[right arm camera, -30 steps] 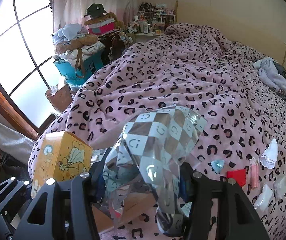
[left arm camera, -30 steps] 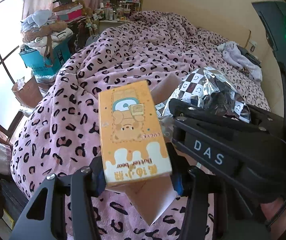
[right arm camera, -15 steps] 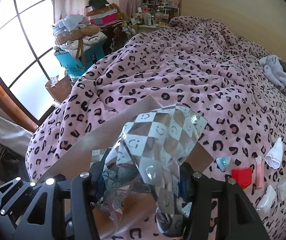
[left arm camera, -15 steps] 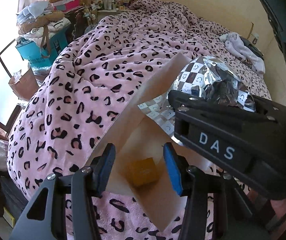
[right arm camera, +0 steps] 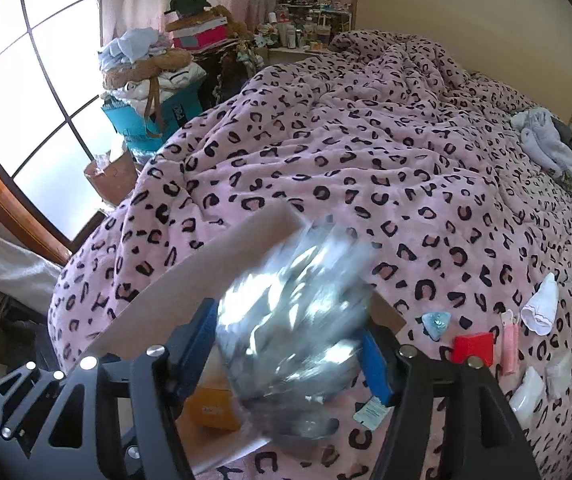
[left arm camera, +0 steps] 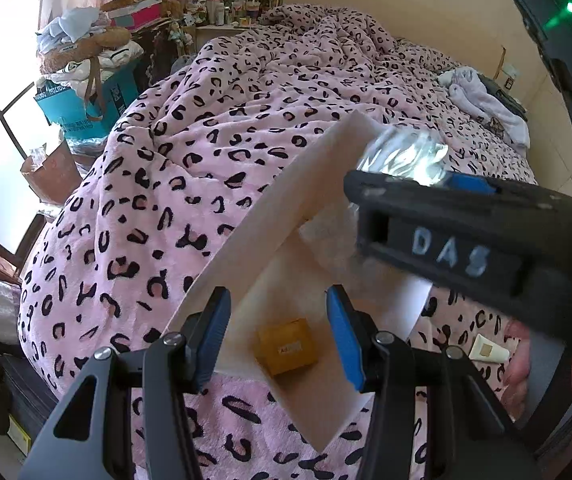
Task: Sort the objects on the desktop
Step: 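Drop the yellow box in the cardboard box with the left tool while the right drops the foil bag, then move both open tools back over the remaining items on the bed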
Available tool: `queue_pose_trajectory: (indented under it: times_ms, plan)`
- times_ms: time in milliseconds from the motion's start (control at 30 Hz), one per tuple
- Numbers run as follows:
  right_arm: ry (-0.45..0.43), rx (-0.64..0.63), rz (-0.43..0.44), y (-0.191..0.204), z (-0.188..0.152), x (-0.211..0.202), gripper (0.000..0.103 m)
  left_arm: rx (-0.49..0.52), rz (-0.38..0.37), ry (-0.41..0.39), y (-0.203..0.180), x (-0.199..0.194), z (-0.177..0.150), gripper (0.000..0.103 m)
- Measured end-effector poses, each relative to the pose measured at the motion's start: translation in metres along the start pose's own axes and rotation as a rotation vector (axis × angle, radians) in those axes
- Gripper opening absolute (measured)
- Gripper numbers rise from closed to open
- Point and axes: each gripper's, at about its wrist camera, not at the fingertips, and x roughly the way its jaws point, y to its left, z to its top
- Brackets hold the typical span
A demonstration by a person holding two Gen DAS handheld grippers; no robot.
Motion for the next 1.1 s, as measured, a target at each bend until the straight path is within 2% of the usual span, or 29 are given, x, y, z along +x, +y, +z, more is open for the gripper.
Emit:
queue_pose_trajectory:
  times_ms: [267, 500, 633, 667, 733, 900, 1100]
  plan:
    - [-0.021, 0.034, -0.002, -0.01, -0.002, -0.024, 0.067, -0.009, 0.0, -0.031, 0.001, -0.018, 0.001, 0.052]
    - [-0.079, 0.112, -0.039, -0.037, -0.029, -0.069, 0.067, 0.009, -0.001, -0.077, -0.011, -0.046, -0.003, 0.053]
    - [-0.14, 0.187, -0.065, -0.064, -0.055, -0.108, 0.067, 0.035, -0.016, -0.098, -0.028, -0.063, -0.008, 0.055]
    - [-0.155, 0.203, -0.075, -0.071, -0.061, -0.117, 0.066, 0.044, -0.024, -0.108, -0.035, -0.067, -0.01, 0.063]
    - [-0.186, 0.239, -0.106, -0.087, -0.081, -0.137, 0.067, 0.064, -0.04, -0.127, -0.049, -0.075, -0.015, 0.071]
    - [-0.209, 0.334, -0.188, -0.129, -0.137, -0.16, 0.067, 0.124, -0.086, -0.131, -0.088, -0.076, -0.031, 0.072]
    - [-0.199, 0.458, -0.28, -0.181, -0.208, -0.164, 0.067, 0.199, -0.127, -0.075, -0.132, -0.046, -0.059, 0.074]
